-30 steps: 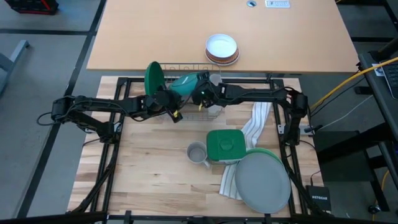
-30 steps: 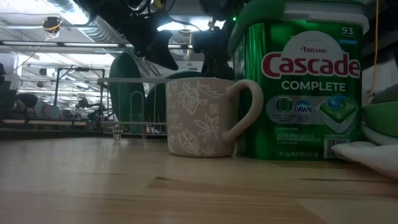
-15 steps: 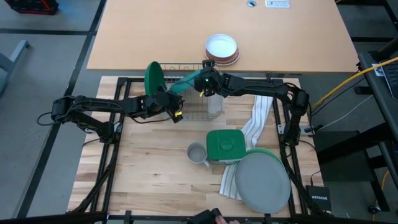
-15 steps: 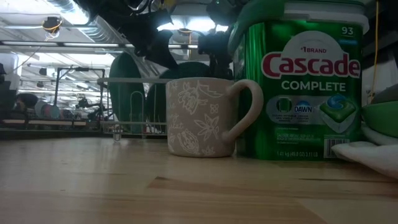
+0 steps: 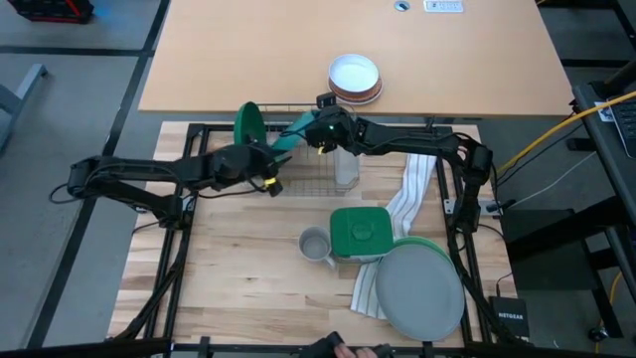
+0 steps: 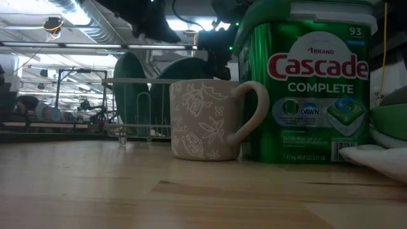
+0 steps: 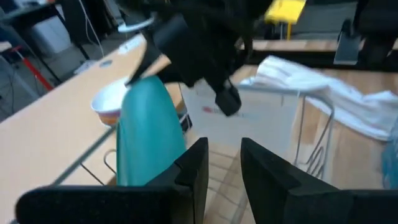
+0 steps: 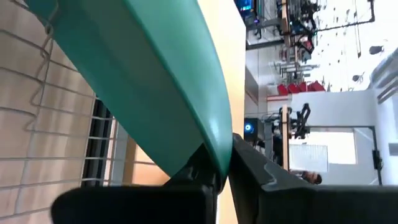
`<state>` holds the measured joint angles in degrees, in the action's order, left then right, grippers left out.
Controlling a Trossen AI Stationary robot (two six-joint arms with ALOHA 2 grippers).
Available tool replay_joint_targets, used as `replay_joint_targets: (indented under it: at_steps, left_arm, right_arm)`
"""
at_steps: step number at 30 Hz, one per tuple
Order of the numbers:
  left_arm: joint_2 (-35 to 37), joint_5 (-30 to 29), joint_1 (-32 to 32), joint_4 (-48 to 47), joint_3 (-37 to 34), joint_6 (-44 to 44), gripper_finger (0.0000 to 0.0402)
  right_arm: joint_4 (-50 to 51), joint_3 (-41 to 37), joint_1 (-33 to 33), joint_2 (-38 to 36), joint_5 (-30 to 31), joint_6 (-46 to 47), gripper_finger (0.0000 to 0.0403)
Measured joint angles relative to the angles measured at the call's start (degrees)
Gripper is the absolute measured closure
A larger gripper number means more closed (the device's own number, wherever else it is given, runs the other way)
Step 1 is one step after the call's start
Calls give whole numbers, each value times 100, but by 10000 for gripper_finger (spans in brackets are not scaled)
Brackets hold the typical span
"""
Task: Sort dishes
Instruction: Put the blue plate in the dish rack
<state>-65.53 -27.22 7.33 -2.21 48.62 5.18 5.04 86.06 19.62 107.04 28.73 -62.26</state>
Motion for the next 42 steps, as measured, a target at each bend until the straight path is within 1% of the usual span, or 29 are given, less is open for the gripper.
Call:
replay_joint_targets:
  at_steps: [6, 9, 13, 18, 23, 28, 31, 35, 42]
  left_arm:
    - [576, -4, -144, -21, 0, 239, 318]
    - [833, -4, -213, -50, 0, 311, 318]
    - [1143, -4, -304, -103, 0, 462, 318]
    - [1445, -7, -391, -442, 0, 549, 318]
    - [1551, -7, -398, -663, 0, 517, 318]
    - [1551, -7, -398, -676, 0, 512, 318]
    - [1547, -4, -398, -681, 0, 512, 318]
    - [1547, -4, -398, -745, 0, 506, 318]
    - [1547, -4, -398, -802, 0, 392, 318]
  right_arm:
    - [-468, -2, -9, 0, -205, -552, 381]
    - [-652, -2, -9, 0, -459, -838, 382]
    - [-720, -2, -10, 0, -1000, -1083, 383]
    - [-731, -2, -9, 0, -1694, -1342, 383]
    - [-759, -2, -9, -4, -2384, -1464, 383]
    - [-802, 0, 2, -4, -2874, -1613, 383]
    - [-896, 5, -7, 58, -2949, -1611, 379]
    - [-968, 20, -4, 178, -2975, -1602, 362]
    - [-1435, 2, -10, 300, -2994, -1536, 311]
